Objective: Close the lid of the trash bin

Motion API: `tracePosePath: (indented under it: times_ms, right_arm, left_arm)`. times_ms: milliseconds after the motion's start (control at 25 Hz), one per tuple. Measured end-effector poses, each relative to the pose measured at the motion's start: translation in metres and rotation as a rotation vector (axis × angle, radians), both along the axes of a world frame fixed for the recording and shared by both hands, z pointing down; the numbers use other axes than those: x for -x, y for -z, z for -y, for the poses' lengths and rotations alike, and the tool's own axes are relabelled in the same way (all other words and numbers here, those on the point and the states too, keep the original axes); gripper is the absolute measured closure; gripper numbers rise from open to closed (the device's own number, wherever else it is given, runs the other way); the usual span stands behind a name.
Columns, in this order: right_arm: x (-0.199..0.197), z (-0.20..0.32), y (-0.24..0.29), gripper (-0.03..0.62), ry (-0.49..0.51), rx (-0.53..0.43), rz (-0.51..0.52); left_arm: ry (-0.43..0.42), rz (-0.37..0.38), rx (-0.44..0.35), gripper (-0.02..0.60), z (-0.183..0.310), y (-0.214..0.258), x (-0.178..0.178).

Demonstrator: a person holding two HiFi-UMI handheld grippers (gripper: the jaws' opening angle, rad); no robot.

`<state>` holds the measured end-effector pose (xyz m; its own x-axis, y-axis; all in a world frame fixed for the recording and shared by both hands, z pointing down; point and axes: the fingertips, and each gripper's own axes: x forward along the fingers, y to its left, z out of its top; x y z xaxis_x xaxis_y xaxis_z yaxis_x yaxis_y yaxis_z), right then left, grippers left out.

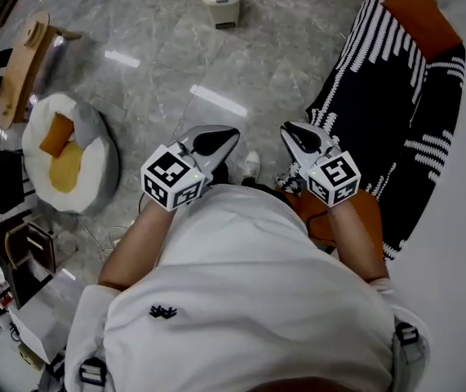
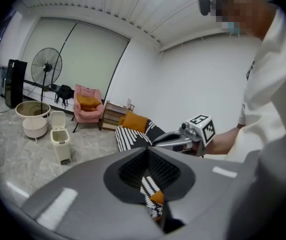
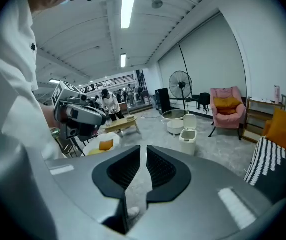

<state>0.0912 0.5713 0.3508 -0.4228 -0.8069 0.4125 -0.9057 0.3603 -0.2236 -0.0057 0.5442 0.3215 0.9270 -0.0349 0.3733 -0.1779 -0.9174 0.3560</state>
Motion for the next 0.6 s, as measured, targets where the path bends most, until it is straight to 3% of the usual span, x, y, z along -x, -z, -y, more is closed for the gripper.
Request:
tracePosePath:
  times_ms: [320, 600]
  right_arm:
    - [-0.006, 0.133, -0.011, 0.576, 0.091, 0.006, -0.012]
    - [-0.007, 0.268, 0.002, 0.576, 0.106, 0.021, -0.072]
  left_arm:
    - [0.098, -0.031, 0.019, 0.526, 0.116, -0.012, -0.005]
    - [0.112, -0.062, 0.003, 0.526, 0.247, -0.004, 0.005]
